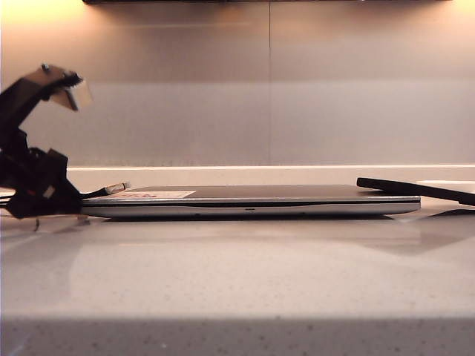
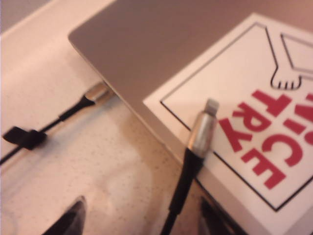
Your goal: Pick up the charging cable and the phone, plug the charging cable into the charging port on the phone, and finally place them back on the table.
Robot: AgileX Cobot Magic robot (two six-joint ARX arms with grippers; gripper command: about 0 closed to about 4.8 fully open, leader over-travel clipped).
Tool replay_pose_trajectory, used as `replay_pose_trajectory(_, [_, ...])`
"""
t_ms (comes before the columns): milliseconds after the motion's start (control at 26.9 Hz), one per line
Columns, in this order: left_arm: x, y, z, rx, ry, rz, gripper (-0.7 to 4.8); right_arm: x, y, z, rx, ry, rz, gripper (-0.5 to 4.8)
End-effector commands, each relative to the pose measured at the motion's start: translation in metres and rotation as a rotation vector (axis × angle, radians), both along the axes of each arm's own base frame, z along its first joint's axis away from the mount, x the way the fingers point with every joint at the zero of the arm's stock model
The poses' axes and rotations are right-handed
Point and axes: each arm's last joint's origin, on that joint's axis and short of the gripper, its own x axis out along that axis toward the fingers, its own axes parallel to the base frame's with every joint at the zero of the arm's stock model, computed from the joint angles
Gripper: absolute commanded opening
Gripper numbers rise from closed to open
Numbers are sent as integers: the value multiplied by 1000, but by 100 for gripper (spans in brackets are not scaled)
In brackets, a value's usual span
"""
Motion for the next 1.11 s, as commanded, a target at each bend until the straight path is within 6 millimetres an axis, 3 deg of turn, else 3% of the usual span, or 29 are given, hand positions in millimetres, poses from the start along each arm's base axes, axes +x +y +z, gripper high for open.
replay_pose_trajectory(37, [4,-1,0,-7,-24,-2,286,0,0,4,21,-27,-4,-2])
replay_pose_trajectory(706, [10,-3,-3,-39,-55,7,279,0,0,5,23,-30,-4,-2])
replay_pose_trajectory(743, [10,-3,-3,-39,-54,8,231,0,0,5,24,-31,-4,-2])
replay_pose_trajectory(780, [10,-3,-3,-43,-52,9,120,0,0,5,24,-31,-5,-2])
replay_pose_trajectory(854, [10,-3,-3,-62,-43,18,-6,0,0,5,24,-31,-5,-2])
replay_pose_trajectory(1114, [10,-3,-2,-95,-33,33,-6,0,0,5,24,-31,-5,-2])
